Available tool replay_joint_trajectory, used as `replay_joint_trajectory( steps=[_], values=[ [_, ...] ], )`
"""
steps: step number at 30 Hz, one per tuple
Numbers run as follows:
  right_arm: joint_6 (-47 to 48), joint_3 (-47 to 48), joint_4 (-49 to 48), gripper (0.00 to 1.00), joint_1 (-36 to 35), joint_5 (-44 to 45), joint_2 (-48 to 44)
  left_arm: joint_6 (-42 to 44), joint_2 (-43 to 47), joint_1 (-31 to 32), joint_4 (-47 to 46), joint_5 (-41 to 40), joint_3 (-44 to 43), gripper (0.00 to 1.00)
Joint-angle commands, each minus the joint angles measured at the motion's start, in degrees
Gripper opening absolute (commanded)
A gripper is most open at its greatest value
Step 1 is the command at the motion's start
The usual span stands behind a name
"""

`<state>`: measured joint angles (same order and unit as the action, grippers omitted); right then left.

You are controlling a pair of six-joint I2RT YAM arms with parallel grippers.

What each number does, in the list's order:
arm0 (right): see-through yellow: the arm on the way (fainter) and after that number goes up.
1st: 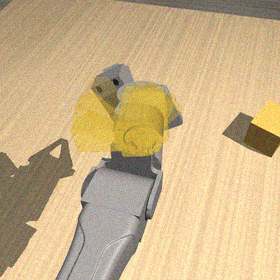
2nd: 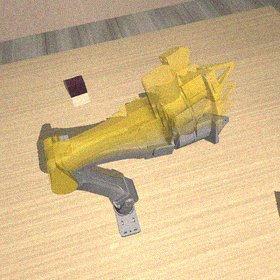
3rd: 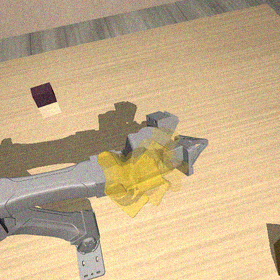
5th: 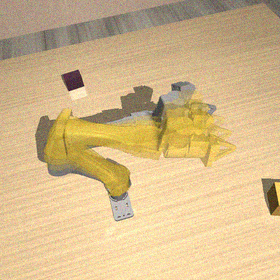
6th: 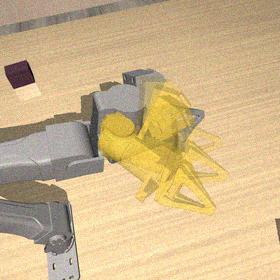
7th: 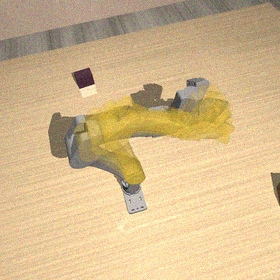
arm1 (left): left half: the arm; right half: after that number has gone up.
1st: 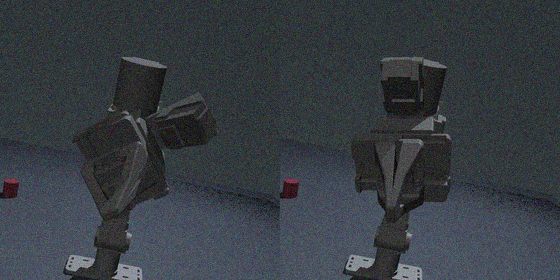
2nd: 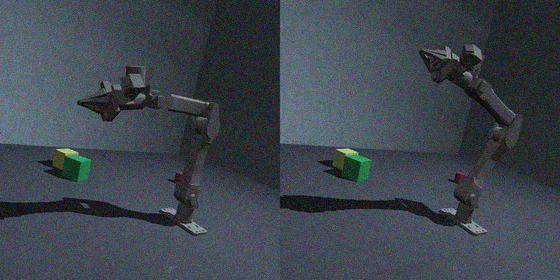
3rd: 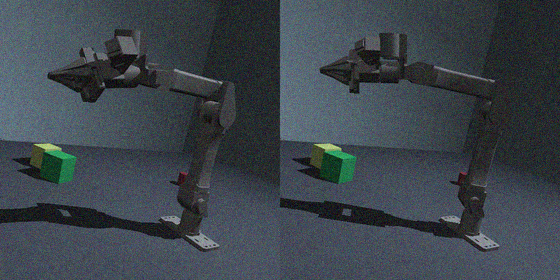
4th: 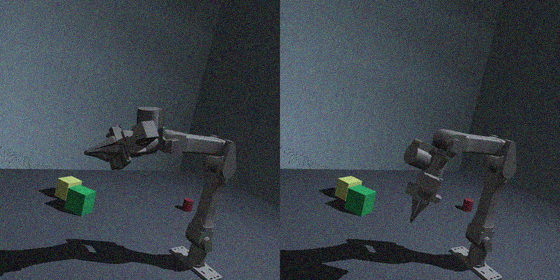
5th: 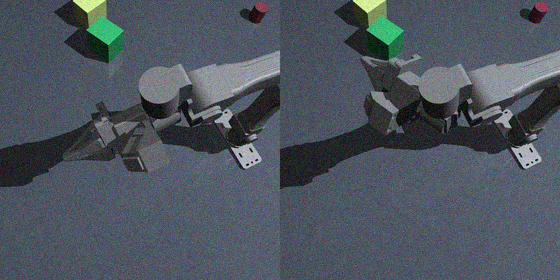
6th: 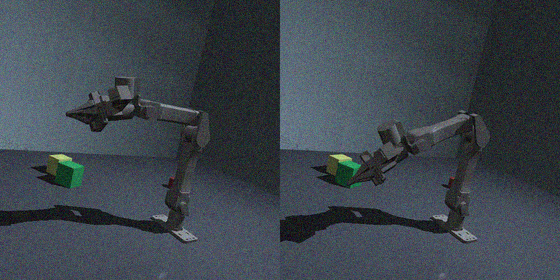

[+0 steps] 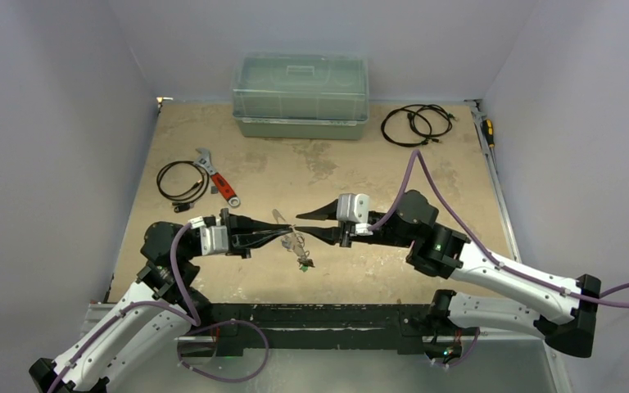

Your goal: Put the keys on the keyring

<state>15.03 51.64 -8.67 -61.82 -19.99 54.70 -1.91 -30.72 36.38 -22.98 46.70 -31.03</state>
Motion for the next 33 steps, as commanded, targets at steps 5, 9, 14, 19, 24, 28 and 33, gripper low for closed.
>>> replay_joint_trajectory(
  steps=[5,9,14,19,24,28,33],
  values=[
    [0.02,2.77,-1.35,0.27,0.36,-2.18,1.9,0.2,0.51,-0.38,-2.33,0.37,-0.45,0.0],
    [-0.08,3.1,-1.27,0.21,0.39,-3.39,2.36,0.16,0.49,-0.37,-2.3,0.33,-0.45,0.0],
    [-0.07,3.64,-1.31,0.0,0.39,-4.89,2.93,0.19,0.57,-0.35,-2.06,0.11,-0.53,0.0],
    [0.23,4.1,-1.54,0.0,0.39,-4.75,3.4,1.54,0.58,-0.37,1.0,-1.14,-1.37,0.0],
    [3.2,7.41,3.91,0.0,0.39,-1.48,4.32,10.76,-0.81,-0.35,18.15,-6.97,-8.31,0.37],
    [5.0,9.35,8.33,0.0,0.39,1.02,4.54,15.35,-1.98,-0.33,31.06,-9.82,-13.87,0.6],
    [6.76,10.86,13.64,0.0,0.39,3.35,5.04,18.7,-3.73,-0.36,42.12,-13.61,-19.75,0.49]
  ],
)
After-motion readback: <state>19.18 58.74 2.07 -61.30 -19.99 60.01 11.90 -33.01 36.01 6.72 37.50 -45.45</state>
